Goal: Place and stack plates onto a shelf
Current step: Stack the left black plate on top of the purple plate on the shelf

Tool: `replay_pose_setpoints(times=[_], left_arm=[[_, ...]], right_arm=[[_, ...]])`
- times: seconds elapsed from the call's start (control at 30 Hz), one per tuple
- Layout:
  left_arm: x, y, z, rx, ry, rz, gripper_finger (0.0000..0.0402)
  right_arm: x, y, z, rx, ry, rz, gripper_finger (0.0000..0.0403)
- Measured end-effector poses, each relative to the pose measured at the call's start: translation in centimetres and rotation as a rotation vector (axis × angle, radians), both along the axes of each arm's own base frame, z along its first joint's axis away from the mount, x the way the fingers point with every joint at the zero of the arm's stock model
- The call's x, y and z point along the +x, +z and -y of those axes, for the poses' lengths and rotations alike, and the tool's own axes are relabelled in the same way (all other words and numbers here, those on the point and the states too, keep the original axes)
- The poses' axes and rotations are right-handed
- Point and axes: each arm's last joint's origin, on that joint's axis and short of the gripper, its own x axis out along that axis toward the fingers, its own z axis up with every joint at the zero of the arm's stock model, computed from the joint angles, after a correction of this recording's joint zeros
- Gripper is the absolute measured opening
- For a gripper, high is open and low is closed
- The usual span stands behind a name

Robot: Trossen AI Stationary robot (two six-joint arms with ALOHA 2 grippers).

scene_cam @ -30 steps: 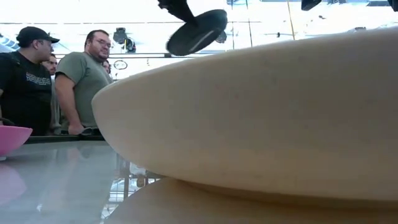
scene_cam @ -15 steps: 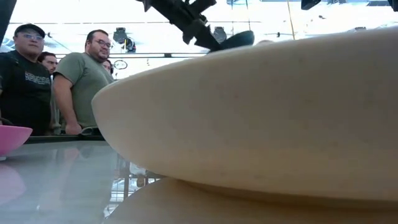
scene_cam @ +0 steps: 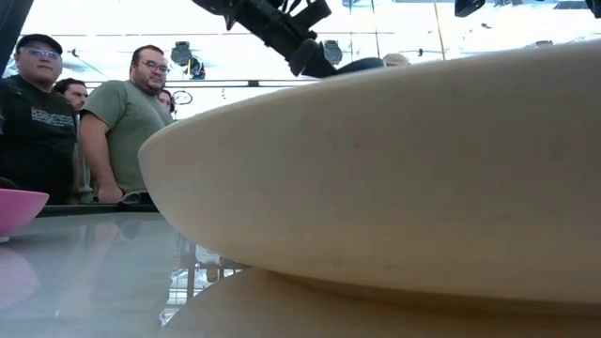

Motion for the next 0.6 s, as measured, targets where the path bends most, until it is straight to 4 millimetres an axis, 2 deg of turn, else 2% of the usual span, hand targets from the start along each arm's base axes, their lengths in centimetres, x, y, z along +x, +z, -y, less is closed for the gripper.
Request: replay_pose_setpoints(times=[0.2,0.6], left_arm=[[-0.03,0.12,-0.31,-0.023,0.018,0.022,0.0059],[0.03,0.47,-0.64,-0.065,0.056,0.08,0.0172]], right_arm=[[0.0,0.0,0.0,0.0,0.0,0.0,0.0102],[0.0,-0.01,0.01,-0.003,-0.001,-0.001,0.0102]])
